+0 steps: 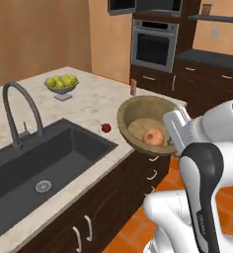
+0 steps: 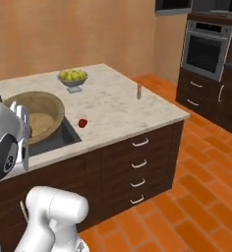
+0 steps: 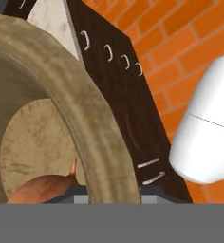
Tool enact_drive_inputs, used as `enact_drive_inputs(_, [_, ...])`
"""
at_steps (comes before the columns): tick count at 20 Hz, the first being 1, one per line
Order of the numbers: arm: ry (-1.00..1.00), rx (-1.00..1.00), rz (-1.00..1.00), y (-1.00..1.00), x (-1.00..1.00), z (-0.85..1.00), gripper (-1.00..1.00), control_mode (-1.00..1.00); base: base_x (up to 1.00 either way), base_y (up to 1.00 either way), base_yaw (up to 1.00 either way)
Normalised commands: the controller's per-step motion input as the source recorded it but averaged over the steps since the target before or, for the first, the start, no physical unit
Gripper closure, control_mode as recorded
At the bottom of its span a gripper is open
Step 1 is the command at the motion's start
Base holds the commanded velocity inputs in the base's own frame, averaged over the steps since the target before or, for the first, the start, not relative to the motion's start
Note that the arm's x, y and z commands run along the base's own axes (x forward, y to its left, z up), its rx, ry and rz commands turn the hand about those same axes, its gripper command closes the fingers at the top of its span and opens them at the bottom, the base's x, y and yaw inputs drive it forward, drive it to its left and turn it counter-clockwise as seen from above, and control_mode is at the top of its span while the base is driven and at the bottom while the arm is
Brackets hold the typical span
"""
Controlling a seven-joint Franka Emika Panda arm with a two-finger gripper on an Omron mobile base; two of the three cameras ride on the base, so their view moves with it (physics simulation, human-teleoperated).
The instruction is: Pick the onion from the sink and place it in the bowl. Then pick the bowl and place it in the microwave. Then close the microwave door and press the start button.
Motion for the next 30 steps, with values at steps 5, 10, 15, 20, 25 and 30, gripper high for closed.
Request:
enact_drive_inputs(5, [0.0, 0.0, 0.0, 0.0, 0.0, 0.0, 1.0, 1.0, 0.26, -0.87, -0.41])
enact_drive_inputs(10, [0.0, 0.0, 0.0, 0.0, 0.0, 0.0, 1.0, 1.0, 0.65, -1.0, -0.3])
enact_drive_inputs(15, [0.0, 0.0, 0.0, 0.0, 0.0, 0.0, 1.0, 1.0, 0.95, -0.98, -0.2])
enact_drive_inputs(20, [0.0, 0.0, 0.0, 0.0, 0.0, 0.0, 1.0, 1.0, 0.99, -1.0, -0.1])
enact_drive_inputs(25, [0.0, 0.0, 0.0, 0.0, 0.0, 0.0, 1.0, 1.0, 0.98, -0.99, -0.05])
enact_drive_inputs(30, [0.0, 0.0, 0.0, 0.0, 0.0, 0.0, 1.0, 1.0, 0.99, -0.93, -0.03])
